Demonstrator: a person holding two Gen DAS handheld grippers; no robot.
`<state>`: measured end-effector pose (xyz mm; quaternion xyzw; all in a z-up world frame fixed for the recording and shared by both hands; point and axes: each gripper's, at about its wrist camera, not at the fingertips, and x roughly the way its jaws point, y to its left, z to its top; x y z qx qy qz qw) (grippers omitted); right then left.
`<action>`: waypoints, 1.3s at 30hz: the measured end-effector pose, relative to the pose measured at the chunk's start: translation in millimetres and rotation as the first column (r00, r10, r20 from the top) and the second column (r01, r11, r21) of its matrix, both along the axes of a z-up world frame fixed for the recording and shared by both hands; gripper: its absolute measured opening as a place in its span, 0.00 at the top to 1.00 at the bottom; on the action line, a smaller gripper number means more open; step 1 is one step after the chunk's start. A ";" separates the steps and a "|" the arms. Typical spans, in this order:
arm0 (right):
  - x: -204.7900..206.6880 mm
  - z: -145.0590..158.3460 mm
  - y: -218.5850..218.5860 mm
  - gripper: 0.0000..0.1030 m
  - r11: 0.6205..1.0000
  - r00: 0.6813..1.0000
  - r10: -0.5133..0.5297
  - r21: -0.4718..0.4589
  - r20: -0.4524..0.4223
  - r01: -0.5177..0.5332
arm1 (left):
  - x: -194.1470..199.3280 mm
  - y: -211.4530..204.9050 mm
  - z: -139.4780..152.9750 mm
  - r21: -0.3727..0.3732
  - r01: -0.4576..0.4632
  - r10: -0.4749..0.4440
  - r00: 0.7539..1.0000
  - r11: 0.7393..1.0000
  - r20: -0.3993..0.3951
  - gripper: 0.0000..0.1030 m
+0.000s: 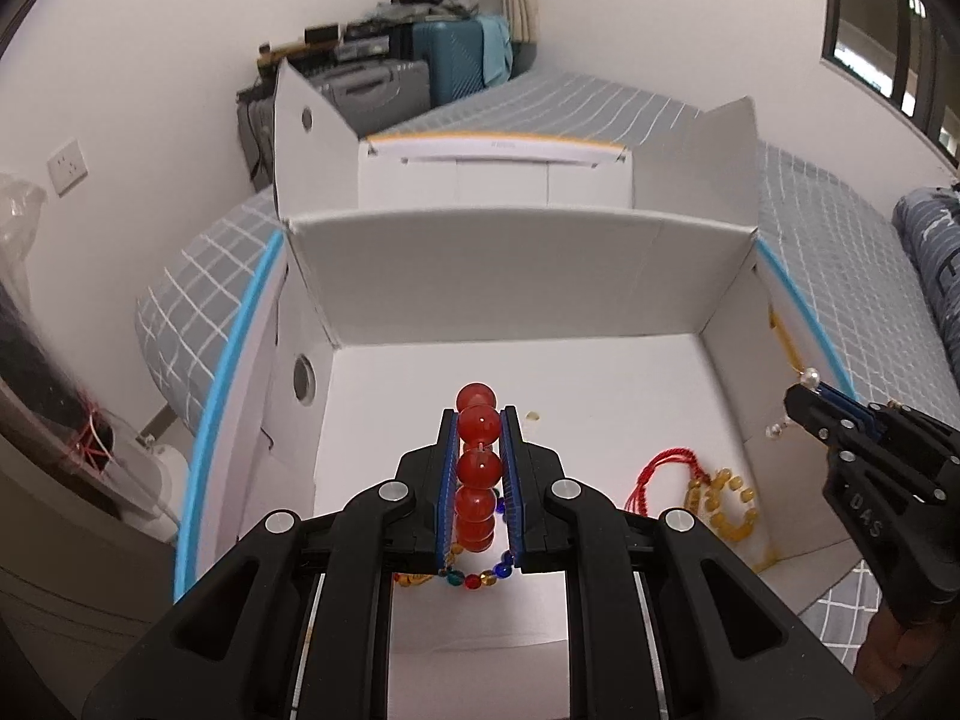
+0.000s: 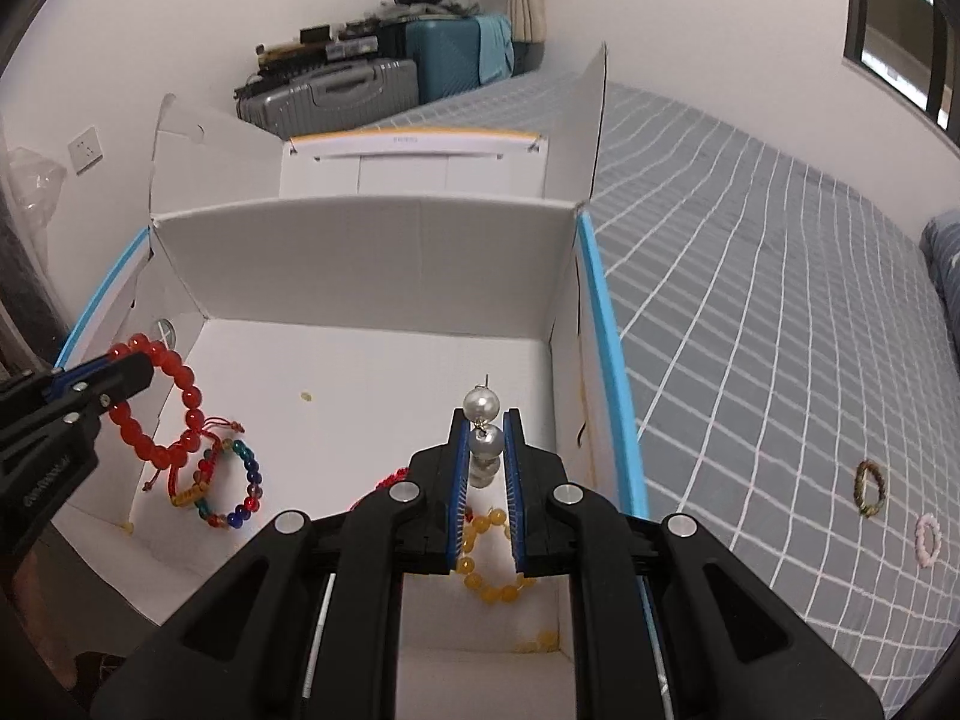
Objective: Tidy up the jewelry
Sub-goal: 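Carry the red bead bracelet and pearl cluster over the white box with both tools, then open both tools to drop the red beads and pearls into the box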
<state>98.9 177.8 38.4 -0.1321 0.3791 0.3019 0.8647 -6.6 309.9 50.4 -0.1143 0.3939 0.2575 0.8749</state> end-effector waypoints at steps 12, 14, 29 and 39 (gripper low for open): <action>3.5 -15.3 8.5 0.90 0.998 0.995 -0.004 -0.068 -0.096 -0.002 | 5.5 7.5 -12.4 -0.029 -0.017 0.015 0.998 0.999 -0.061 0.87; 2.4 -17.7 10.7 0.90 0.997 0.995 0.000 -0.079 -0.097 -0.008 | 7.3 8.1 -15.3 -0.029 -0.017 0.015 0.997 0.999 -0.074 0.87; -7.2 -9.6 9.6 0.53 0.998 0.996 0.042 -0.037 -0.075 -0.045 | 2.9 7.3 -8.7 0.013 -0.051 0.051 0.997 0.999 -0.059 0.57; -10.4 13.4 -4.5 0.09 1.000 1.000 0.004 0.028 0.012 -0.005 | -1.1 6.4 -1.7 0.042 -0.059 0.061 0.998 0.997 -0.027 0.19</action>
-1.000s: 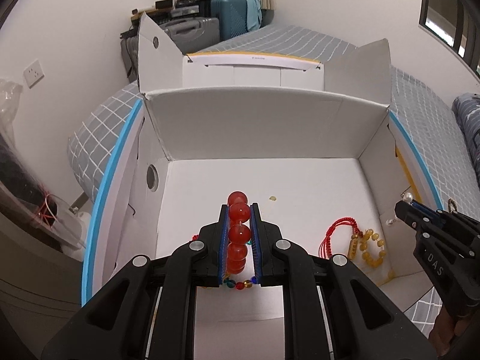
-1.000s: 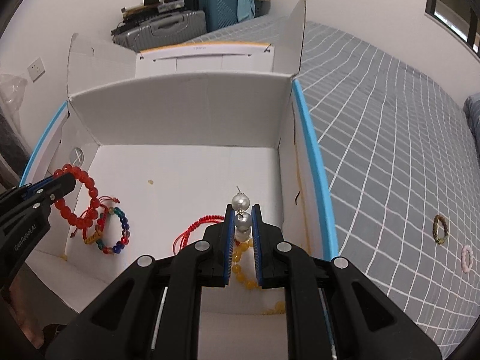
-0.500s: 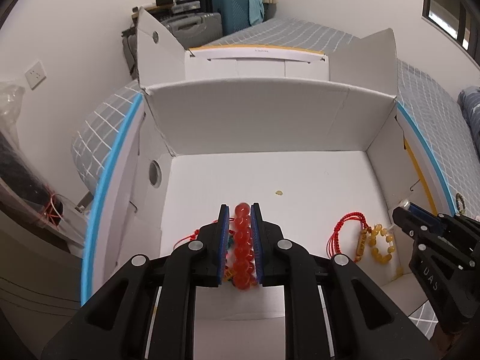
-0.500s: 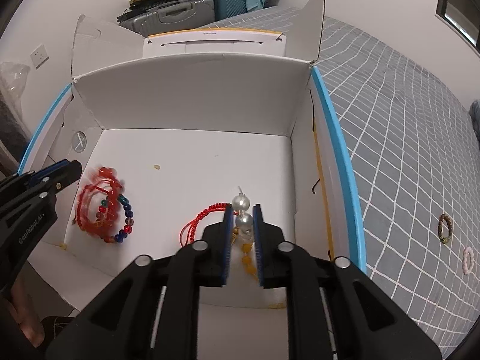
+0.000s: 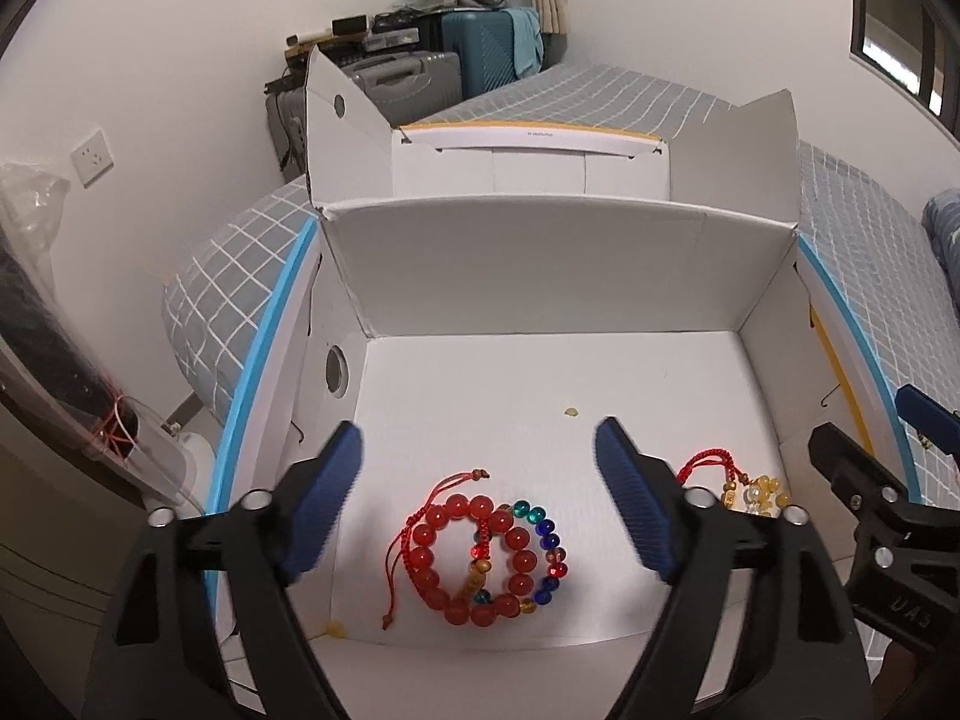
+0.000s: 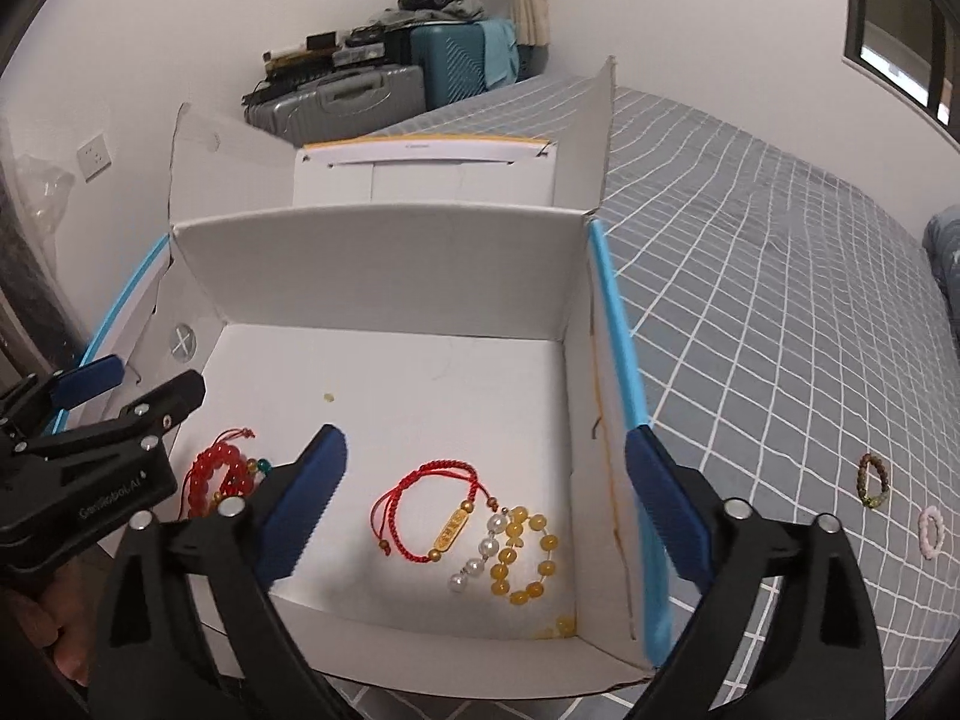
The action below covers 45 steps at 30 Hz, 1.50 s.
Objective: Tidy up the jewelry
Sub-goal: 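Move both tools back over the wooden and pink bead bracelets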
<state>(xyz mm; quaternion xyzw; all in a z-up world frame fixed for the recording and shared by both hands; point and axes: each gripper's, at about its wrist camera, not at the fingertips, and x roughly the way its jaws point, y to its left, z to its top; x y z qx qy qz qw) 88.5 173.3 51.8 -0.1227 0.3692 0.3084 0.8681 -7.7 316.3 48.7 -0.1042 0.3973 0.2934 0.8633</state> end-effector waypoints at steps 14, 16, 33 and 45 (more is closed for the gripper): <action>5.7 13.1 -42.1 0.07 0.997 0.996 -0.074 0.020 0.044 0.074 | 1.5 -31.4 17.3 0.044 0.073 -0.077 0.993 0.996 0.088 0.06; 7.2 15.1 -51.1 0.07 0.996 0.995 -0.092 0.025 0.046 0.091 | 3.2 -38.2 20.7 0.042 0.083 -0.087 0.991 0.996 0.099 0.06; 20.7 38.3 -171.2 0.07 0.956 0.956 -0.291 0.061 0.044 0.289 | 30.6 -134.1 45.0 0.034 0.235 -0.238 0.956 0.971 0.172 0.06; 37.2 48.6 -302.0 0.07 0.869 0.872 -0.490 0.080 0.011 0.488 | 92.6 -226.8 55.6 -0.037 0.420 -0.408 0.896 0.907 0.173 0.06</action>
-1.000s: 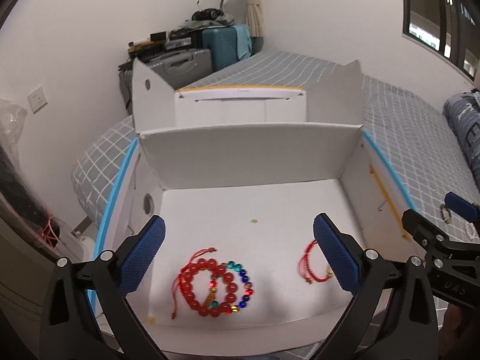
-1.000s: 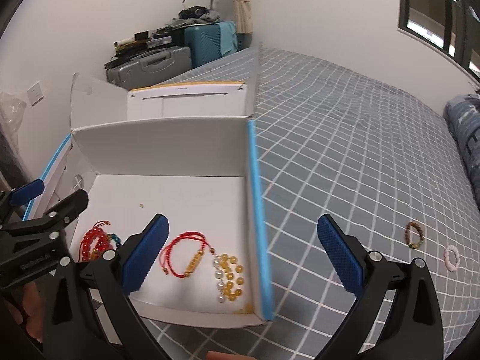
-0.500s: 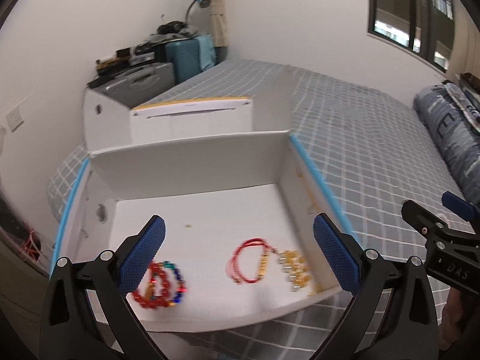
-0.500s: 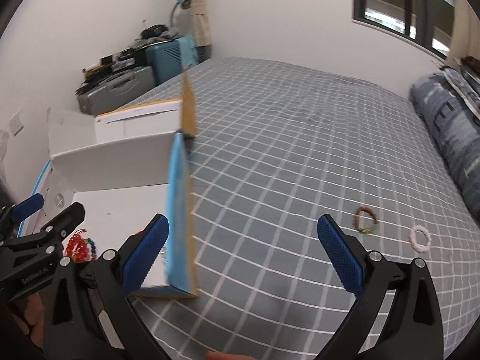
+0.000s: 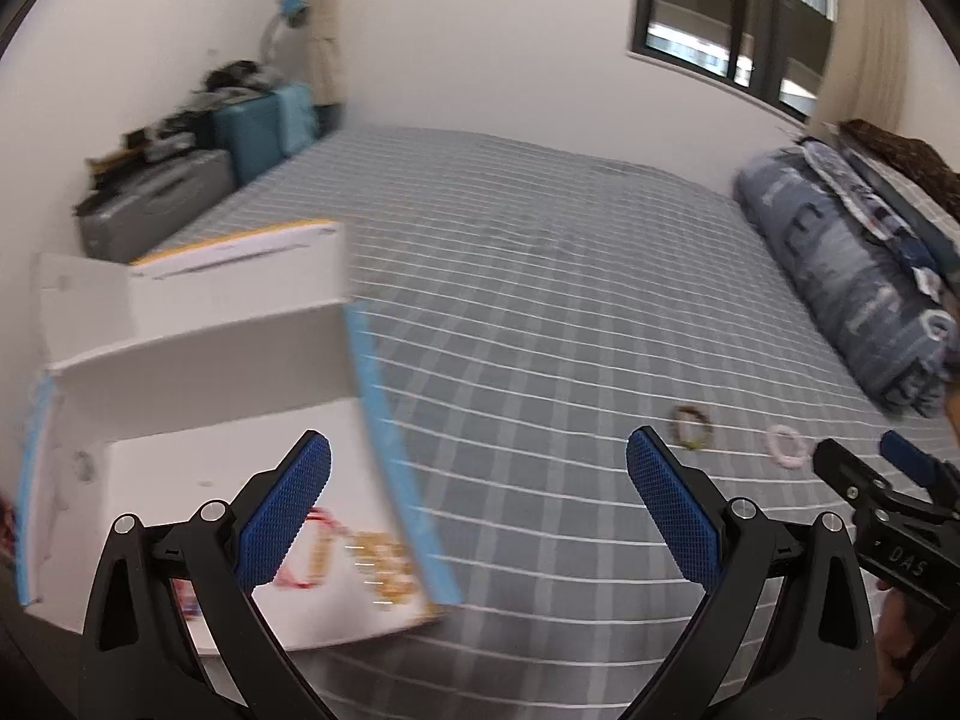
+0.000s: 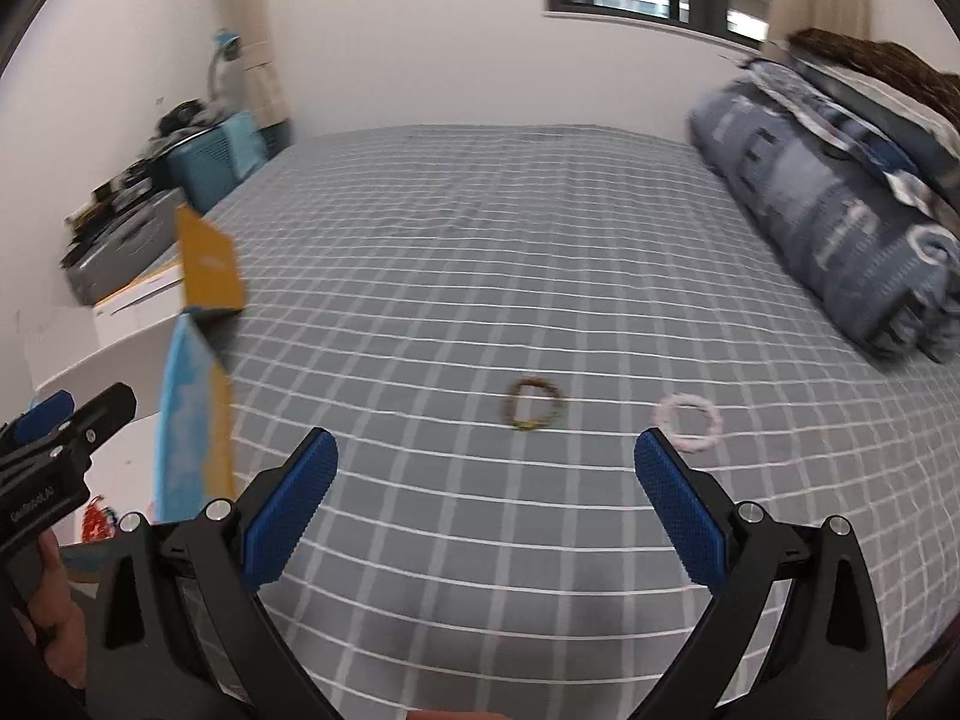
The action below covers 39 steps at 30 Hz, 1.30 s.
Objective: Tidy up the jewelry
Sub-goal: 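Move both tools back over the wooden and pink bead bracelets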
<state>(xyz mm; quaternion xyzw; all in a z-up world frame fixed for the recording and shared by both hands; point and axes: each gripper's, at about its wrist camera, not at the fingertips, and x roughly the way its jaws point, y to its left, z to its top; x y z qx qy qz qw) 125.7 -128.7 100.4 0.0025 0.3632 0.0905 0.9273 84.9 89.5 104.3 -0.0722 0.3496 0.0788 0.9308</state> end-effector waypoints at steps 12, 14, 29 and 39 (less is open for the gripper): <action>38.1 -9.7 -81.7 0.07 0.991 0.991 -0.129 -0.042 -0.024 0.128 | 75.6 -73.2 -1.3 -0.005 0.150 -0.150 0.988 0.989 -0.019 0.06; 50.2 -18.0 -93.8 0.07 0.989 0.989 -0.144 -0.047 -0.038 0.142 | 91.0 -83.7 -3.5 -0.003 0.155 -0.155 0.988 0.988 -0.028 0.06; 141.2 -92.8 -135.3 0.07 0.981 0.970 -0.179 -0.102 -0.163 0.164 | 205.7 -142.2 -108.3 0.017 0.223 -0.217 0.960 0.975 -0.178 0.06; 172.5 -130.7 -134.6 0.07 0.984 0.960 -0.169 -0.094 -0.222 0.151 | 236.5 -159.6 -151.2 0.049 0.261 -0.243 0.940 0.964 -0.240 0.06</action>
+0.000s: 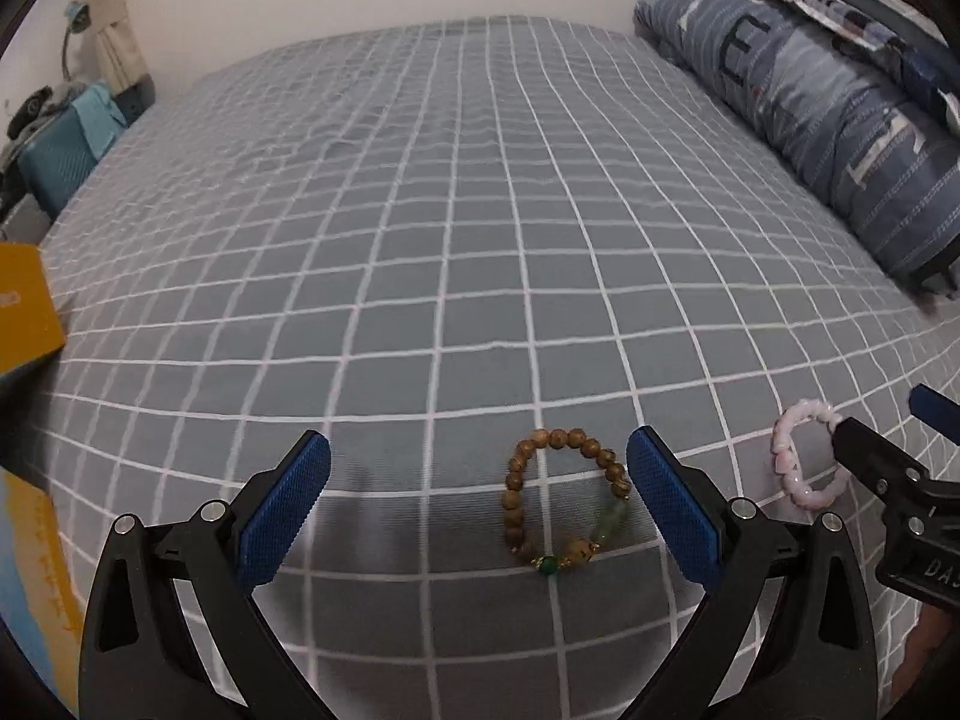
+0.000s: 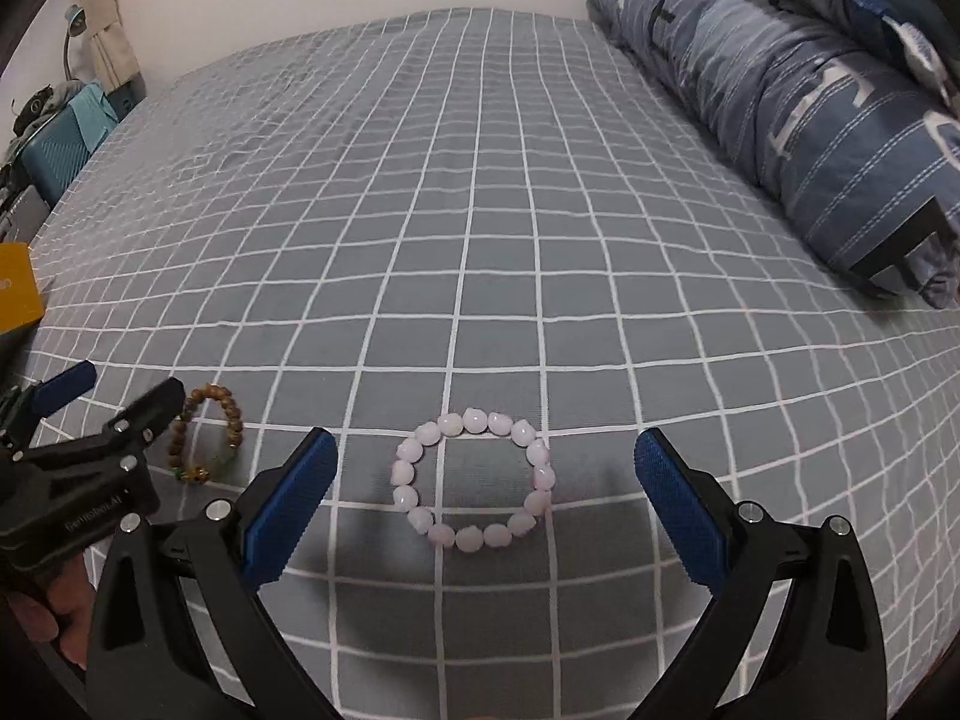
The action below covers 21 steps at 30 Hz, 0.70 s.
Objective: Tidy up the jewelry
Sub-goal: 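Move both tools back over the wooden and pink bead bracelets, then grasp the wooden bead bracelet with the left tool while the right tool grasps the pink bead bracelet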
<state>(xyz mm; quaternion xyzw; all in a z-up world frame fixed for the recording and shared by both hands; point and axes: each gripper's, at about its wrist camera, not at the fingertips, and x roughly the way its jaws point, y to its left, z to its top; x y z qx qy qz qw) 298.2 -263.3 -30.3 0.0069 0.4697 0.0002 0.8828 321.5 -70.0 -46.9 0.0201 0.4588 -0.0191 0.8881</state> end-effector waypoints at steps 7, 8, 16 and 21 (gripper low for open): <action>13.4 -21.8 -4.1 0.11 0.999 0.998 -0.009 0.033 -0.061 0.011 | 8.0 -7.9 -20.9 -0.039 0.035 -0.036 0.999 0.999 -0.027 0.06; 14.1 -23.9 -4.6 0.11 0.999 0.998 -0.012 0.037 -0.063 0.015 | 8.9 -9.7 -23.1 -0.032 0.036 -0.037 0.999 0.999 -0.030 0.06; 19.7 -41.7 -10.0 0.21 0.998 0.994 -0.014 0.063 -0.110 0.021 | 8.7 -14.7 -37.7 -0.025 0.041 -0.042 0.997 0.999 -0.063 0.07; 21.7 -48.0 -10.2 0.27 0.999 0.992 -0.015 0.047 -0.123 0.021 | 6.5 -20.2 -37.5 -0.029 0.059 -0.061 0.996 0.998 -0.070 0.22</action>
